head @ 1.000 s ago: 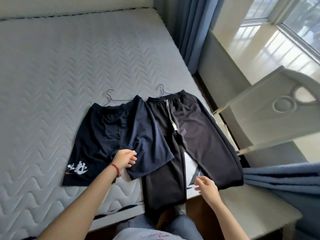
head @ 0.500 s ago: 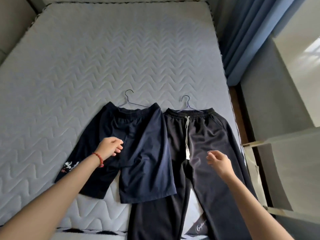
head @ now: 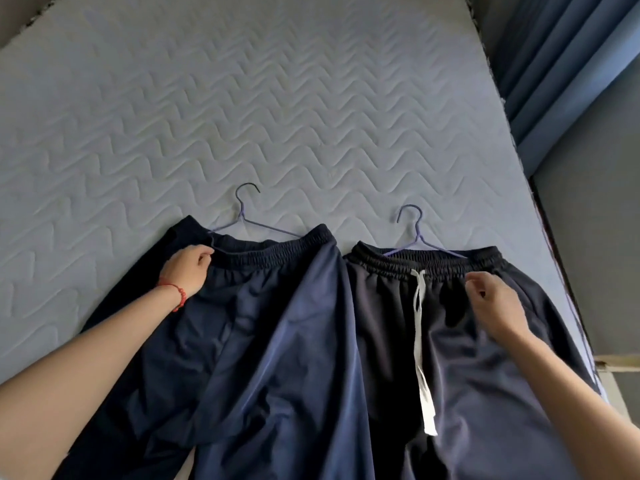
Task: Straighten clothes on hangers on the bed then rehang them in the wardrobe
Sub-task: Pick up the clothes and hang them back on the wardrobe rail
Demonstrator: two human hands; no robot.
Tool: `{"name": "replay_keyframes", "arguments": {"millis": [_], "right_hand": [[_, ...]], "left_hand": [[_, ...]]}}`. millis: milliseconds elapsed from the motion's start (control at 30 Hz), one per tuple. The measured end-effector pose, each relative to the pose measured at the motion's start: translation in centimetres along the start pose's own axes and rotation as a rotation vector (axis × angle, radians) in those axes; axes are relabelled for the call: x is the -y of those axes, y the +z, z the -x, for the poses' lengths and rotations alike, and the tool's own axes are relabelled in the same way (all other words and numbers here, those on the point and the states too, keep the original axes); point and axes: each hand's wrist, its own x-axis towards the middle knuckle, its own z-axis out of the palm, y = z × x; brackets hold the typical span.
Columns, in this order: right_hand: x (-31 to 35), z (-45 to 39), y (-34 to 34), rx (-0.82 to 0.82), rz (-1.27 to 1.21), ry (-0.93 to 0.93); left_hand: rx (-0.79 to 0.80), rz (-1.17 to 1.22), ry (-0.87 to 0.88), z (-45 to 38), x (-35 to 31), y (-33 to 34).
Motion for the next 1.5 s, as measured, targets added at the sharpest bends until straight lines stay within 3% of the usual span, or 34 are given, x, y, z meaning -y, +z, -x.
{"name": "replay_keyframes", "arguments": {"millis": [233, 467, 600, 767, 1033, 1267, 1500], "right_hand": [[-1.0, -6.9, 3.8, -0.1, 0.355, -0.122], [-3.3, -7.8, 7.7, -0.288, 0.511, -0.187], [-2.9, -7.7, 7.0, -0.265, 0.519, -0.151], [-2.8, -6.1, 5.4, -0.159, 0.537, -0.122], [0.8, -0.6, -0.5, -0.079, 0.463, -0.09], [8.5, 4.0, -8.2, -0.042, 0.436, -0.141], [16.0, 9.3, -15.9, -0.064, 0.358, -0.118]], "left_hand": [[-0.133, -0.229, 0.094, -6.3, 2.1, 4.5], [-0.101, -0.213, 0.044, -10.3, 3.1, 6.0], [-0.166, -0.282, 0.08, -10.6, 2.5, 5.9], [-0.103, -0.226, 0.132, -9.3, 1.7, 4.1], [-0.05, -0.105, 0.159, -3.6, -0.6, -3.1], [-0.019, -0.11, 0.141, 2.7, -3.5, -12.7], [-0.091, -0.052, 0.084, 8.1, -4.4, -23.6]]}}
